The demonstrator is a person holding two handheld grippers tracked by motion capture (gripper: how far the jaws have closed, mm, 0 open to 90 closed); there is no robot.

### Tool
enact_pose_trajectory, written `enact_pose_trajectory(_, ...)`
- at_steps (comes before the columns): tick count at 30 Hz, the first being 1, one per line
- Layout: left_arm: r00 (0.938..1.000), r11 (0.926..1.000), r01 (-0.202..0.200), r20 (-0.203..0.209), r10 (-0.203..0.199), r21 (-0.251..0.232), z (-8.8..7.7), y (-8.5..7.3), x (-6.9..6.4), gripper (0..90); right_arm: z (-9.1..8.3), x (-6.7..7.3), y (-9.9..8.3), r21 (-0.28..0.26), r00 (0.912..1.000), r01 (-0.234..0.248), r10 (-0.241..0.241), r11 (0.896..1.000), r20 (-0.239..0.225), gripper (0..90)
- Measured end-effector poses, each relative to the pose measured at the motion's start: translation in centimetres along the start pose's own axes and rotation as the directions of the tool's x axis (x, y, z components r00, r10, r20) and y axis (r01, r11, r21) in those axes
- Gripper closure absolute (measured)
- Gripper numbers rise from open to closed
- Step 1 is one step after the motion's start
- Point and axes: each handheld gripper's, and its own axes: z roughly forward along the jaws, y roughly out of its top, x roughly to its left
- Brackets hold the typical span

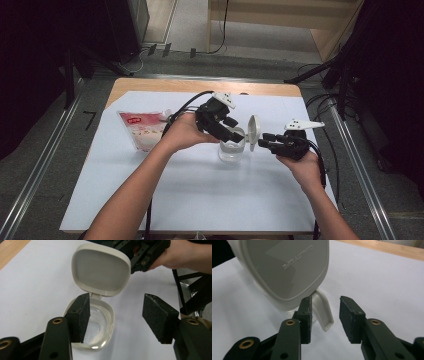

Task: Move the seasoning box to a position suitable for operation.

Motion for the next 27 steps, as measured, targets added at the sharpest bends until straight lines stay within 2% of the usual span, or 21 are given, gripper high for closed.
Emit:
enact_pose_trajectory(3,1.0000,0.9998,-0.001,-0.002,0.000,-0.019,-0.7,-0.7,-0.4,42.0,-0.4,0.3,-0.1,-0.005,1.0000,0.007,-0.007,1.000,-0.003,61.0)
enact_pose_trajectory(6,0.9992,0.9990,0.037,0.011,-0.037,-0.023,-1.3,-1.4,-0.3,44.3,-0.8,0.6,-0.4,-0.026,0.9997,0.022,-0.023,0.999,-0.012,60.1)
enact_pose_trajectory(8,0.9988,0.9982,0.049,0.010,-0.048,-0.035,-1.6,-1.9,-0.4,45.7,-1.0,0.9,-0.7,-0.028,0.9992,0.037,-0.038,0.999,-0.015,60.1)
enact_pose_trajectory(9,0.9988,0.9976,0.048,0.008,-0.047,-0.050,-1.8,-2.3,-0.5,45.9,-1.1,1.0,-0.8,-0.020,0.9991,0.039,-0.039,0.999,-0.018,59.6)
enact_pose_trajectory(12,0.9994,0.9984,0.028,-0.020,-0.029,-0.050,-2.2,-3.2,-0.9,45.6,-0.9,1.2,-1.1,-0.007,0.9983,0.053,-0.053,0.999,-0.022,54.1)
enact_pose_trajectory(14,0.9998,0.9986,0.018,-0.002,-0.018,-0.049,-2.4,-3.8,-1.1,46.6,-0.9,1.5,-1.3,0.007,0.9980,0.062,-0.062,0.998,-0.011,49.6)
enact_pose_trajectory(16,0.9998,0.9994,0.007,-0.016,-0.008,-0.035,-2.5,-4.2,-1.3,47.1,-0.9,1.7,-1.4,0.028,0.9964,0.084,-0.084,0.996,-0.007,45.2)
enact_pose_trajectory(17,0.9996,0.9997,0.010,-0.026,-0.010,-0.023,-2.6,-4.4,-1.3,47.6,-0.9,1.7,-1.4,0.030,0.9965,0.084,-0.083,0.996,-0.005,43.9)
enact_pose_trajectory(20,0.9993,0.9990,0.026,-0.025,-0.027,-0.037,-2.9,-5.1,-1.5,47.8,-1.1,1.9,-1.7,0.033,0.9973,0.073,-0.072,0.997,-0.008,43.6)
enact_pose_trajectory(22,0.9990,0.9995,0.021,-0.038,-0.022,-0.025,-3.0,-5.6,-1.7,46.8,-1.1,1.9,-1.8,0.040,0.9971,0.075,-0.075,0.996,-0.007,43.6)
enact_pose_trajectory(27,0.9987,0.9985,0.029,-0.041,-0.031,-0.047,-3.6,-6.8,-2.0,45.8,-1.1,1.6,-1.7,0.029,0.9983,0.057,-0.056,0.998,-0.015,43.6)
